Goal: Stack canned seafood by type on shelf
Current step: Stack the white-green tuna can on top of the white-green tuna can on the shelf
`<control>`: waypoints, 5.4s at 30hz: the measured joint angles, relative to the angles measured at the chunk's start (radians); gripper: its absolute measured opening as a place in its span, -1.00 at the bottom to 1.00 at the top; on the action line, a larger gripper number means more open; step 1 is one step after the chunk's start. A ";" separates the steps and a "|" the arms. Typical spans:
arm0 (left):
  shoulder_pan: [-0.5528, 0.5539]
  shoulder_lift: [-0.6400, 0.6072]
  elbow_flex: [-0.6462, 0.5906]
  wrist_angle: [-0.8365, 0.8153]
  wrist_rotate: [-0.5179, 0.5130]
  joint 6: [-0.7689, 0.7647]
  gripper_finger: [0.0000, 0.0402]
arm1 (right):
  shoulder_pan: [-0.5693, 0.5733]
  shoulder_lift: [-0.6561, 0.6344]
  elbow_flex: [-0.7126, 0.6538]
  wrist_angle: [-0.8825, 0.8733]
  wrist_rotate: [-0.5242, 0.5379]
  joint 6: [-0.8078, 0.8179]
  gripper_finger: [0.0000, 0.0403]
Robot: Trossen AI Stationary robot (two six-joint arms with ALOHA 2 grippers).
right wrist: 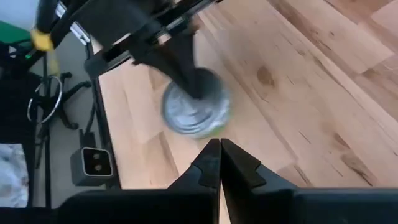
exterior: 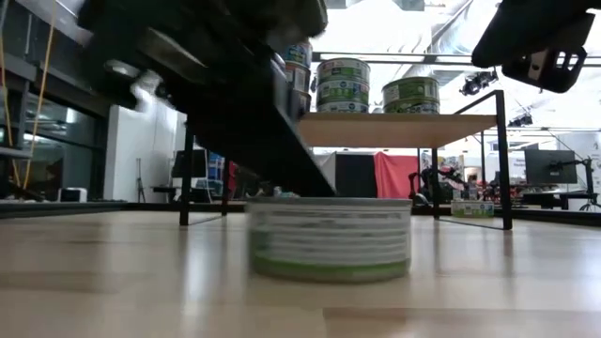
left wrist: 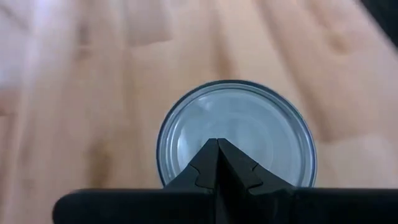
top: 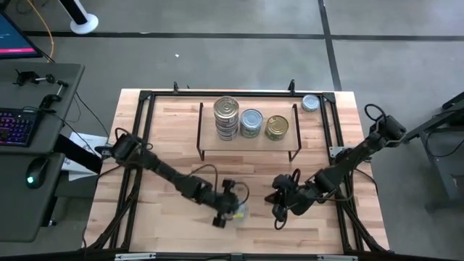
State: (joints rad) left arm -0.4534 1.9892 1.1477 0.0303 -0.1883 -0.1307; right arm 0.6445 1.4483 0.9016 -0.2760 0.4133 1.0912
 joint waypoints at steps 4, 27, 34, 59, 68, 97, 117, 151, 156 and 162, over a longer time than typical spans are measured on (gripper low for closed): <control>0.047 -0.016 -0.002 -0.011 -0.001 0.003 -1.00 | -0.020 0.016 0.000 0.004 0.003 -0.001 -1.00; -0.058 -0.135 -0.107 0.020 -0.113 -0.251 -1.00 | -0.048 0.504 0.274 -0.071 -0.115 -0.675 -1.00; -0.052 -0.127 -0.106 0.018 -0.141 -0.216 -1.00 | -0.048 0.509 0.275 -0.075 -0.080 -0.621 -1.00; -0.032 -0.077 -0.103 -0.023 -0.108 -0.174 -1.00 | -0.110 0.507 0.275 -0.044 -0.045 -0.663 -1.00; -0.050 -0.065 -0.102 -0.046 -0.123 -0.198 -1.00 | -0.096 0.507 0.305 -0.057 -0.058 -0.689 -1.00; -0.125 -0.054 -0.110 -0.103 -0.127 -0.261 -1.00 | -0.118 0.506 0.489 -0.044 -0.059 -0.788 -1.00; -0.130 -0.121 -0.117 -0.376 -0.139 -0.356 -1.00 | -0.150 0.458 0.496 -0.028 -0.054 -0.834 -1.00; -0.398 -0.359 -0.466 -0.130 -0.419 -1.144 -1.00 | -0.228 0.486 0.500 -0.134 -0.411 -1.091 0.37; -0.398 -0.352 -0.466 -0.131 -0.412 -1.149 -1.00 | -0.228 0.516 0.500 -0.132 -0.412 -1.097 0.37; -0.398 -0.352 -0.467 -0.132 -0.407 -1.149 -1.00 | -0.228 0.550 0.500 -0.128 -0.405 -1.097 0.32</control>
State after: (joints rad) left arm -0.8513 1.6371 0.6811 -0.1016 -0.5952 -1.2793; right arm 0.4164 1.9985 1.4014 -0.4044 0.0086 -0.0056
